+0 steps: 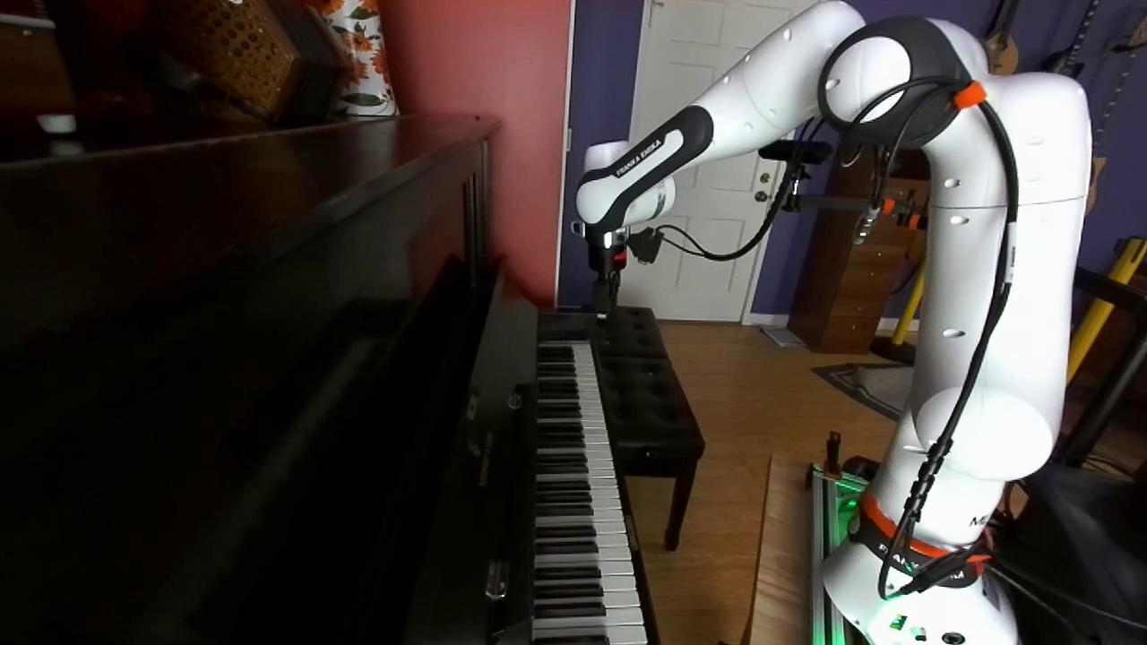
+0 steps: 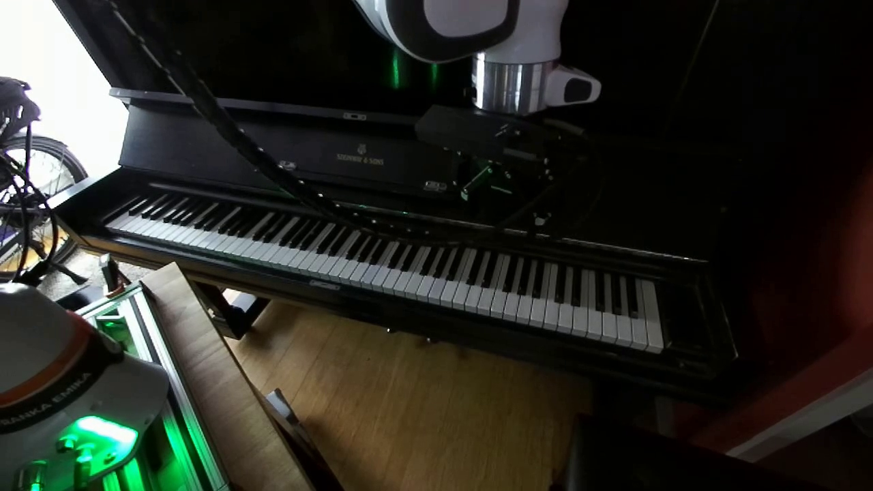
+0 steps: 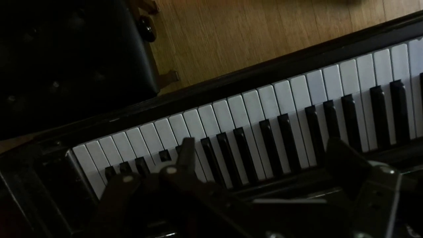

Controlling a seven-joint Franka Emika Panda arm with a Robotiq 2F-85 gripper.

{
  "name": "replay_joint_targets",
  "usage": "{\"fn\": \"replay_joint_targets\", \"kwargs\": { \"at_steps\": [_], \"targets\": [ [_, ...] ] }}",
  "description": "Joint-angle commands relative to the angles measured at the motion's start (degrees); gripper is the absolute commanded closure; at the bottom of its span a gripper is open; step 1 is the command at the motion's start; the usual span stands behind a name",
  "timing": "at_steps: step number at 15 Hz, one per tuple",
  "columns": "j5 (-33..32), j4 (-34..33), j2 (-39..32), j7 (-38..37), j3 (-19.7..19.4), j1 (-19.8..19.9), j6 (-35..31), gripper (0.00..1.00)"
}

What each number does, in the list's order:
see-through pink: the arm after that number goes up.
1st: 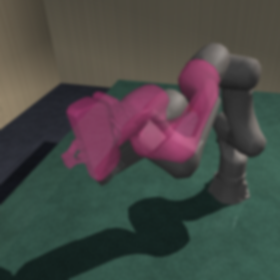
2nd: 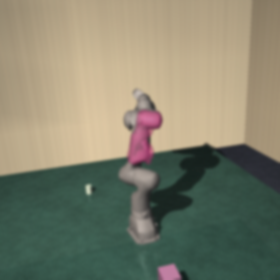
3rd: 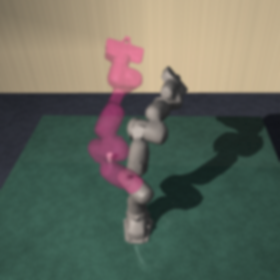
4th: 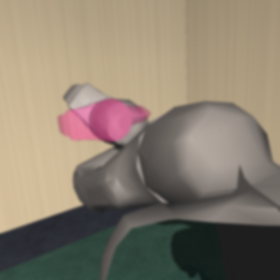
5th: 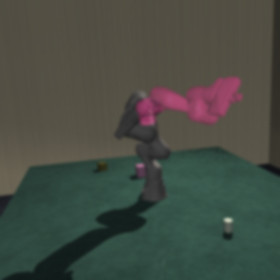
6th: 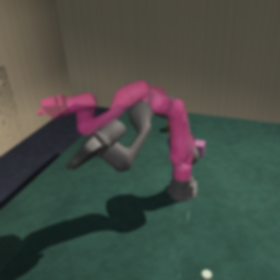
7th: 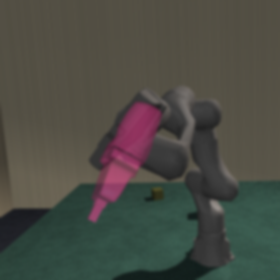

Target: Press the fifth black key to the right on the keyboard

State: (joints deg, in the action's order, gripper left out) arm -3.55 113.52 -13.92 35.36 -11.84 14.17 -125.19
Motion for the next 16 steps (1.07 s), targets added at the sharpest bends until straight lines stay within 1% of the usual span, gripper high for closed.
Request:
{"fn": "replay_joint_targets", "kwargs": {
  "at_steps": [1,2,4,5,7,9,12,13,16],
  "targets": [
    [-1.63,-3.85,-6.49,1.53,0.51,1.85,-3.04,0.00],
    [-1.24,-4.41,-7.67,2.74,0.90,2.40,-3.96,0.22],
    [-1.88,-6.19,-10.51,3.36,1.12,2.96,-5.05,0.34],
    [-2.15,-7.00,-11.77,3.75,1.30,3.20,-5.85,0.44],
    [-2.22,-8.88,-14.26,4.11,1.83,3.64,-6.11,0.60],
    [-2.51,-10.66,-16.51,3.58,2.18,3.79,-6.02,0.73],
    [-2.51,-12.78,-19.43,2.97,2.85,4.06,-7.59,0.98],
    [-2.58,-13.61,-20.41,2.82,2.99,4.11,-7.67,1.00],
    [-2.74,-15.79,-22.92,3.82,3.67,4.67,-8.97,1.00]
  ]
}}
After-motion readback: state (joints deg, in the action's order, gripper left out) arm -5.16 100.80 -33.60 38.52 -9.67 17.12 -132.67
